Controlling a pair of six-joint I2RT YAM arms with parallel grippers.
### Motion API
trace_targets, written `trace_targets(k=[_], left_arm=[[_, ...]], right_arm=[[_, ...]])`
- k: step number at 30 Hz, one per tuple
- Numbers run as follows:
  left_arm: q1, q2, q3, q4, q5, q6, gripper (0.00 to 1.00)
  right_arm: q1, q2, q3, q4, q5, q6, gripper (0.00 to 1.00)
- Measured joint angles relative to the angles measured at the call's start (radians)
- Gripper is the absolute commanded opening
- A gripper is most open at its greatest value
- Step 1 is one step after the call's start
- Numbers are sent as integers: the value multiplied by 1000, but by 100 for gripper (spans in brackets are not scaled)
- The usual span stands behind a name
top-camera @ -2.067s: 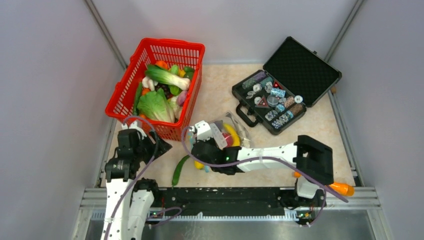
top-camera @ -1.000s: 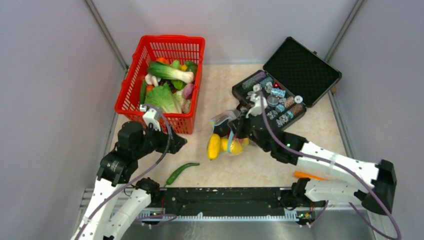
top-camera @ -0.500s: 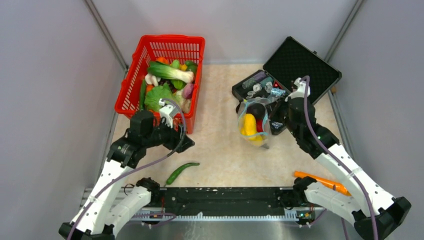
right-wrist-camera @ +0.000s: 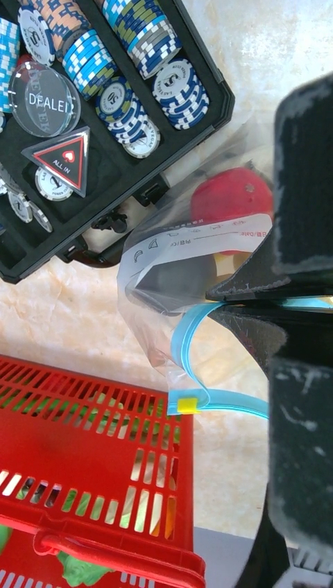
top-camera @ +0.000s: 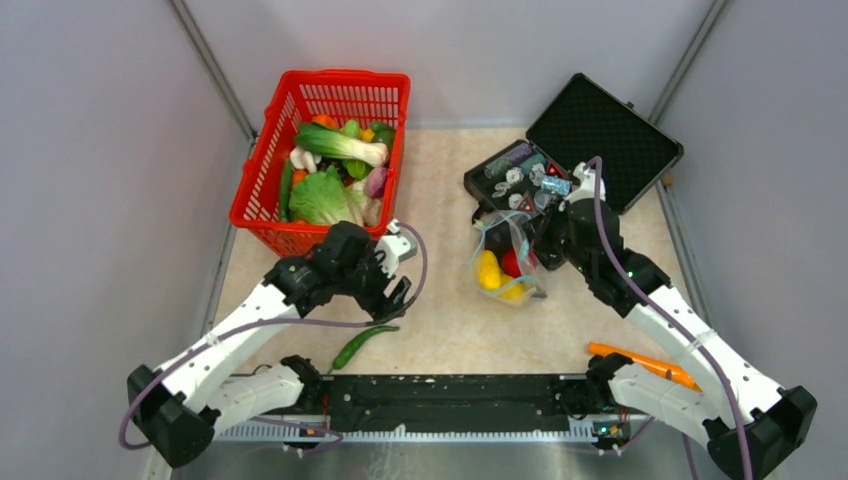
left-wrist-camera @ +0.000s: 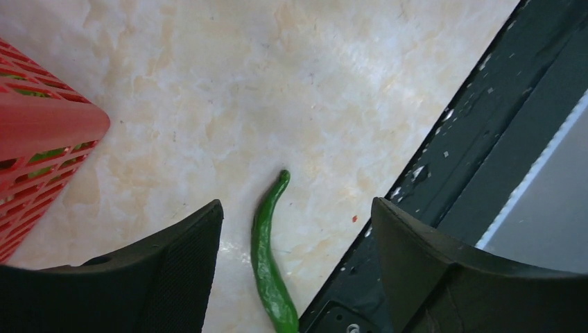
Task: Place the food in the zip-top bag and seal the zipper
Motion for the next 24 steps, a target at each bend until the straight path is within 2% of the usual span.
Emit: trace_targets(k=[9, 11, 15, 19, 24], left_arm=[[-35, 265, -1, -25, -166, 142, 78], [-35, 353, -1, -38, -209, 165, 71], [-37, 485, -7, -59, -254, 193, 71], [-43, 494, -41, -67, -272, 209, 74], [-47, 452, -44, -83, -248, 243, 73]], right_arm=[[0, -39, 0, -1, -18, -1, 0], [0, -55, 0, -3, -21, -2, 0], [0, -75, 0, -9, -22, -2, 0], [0, -85, 0, -16, -22, -2, 0], [0, -87, 0, -15, -23, -1, 0]])
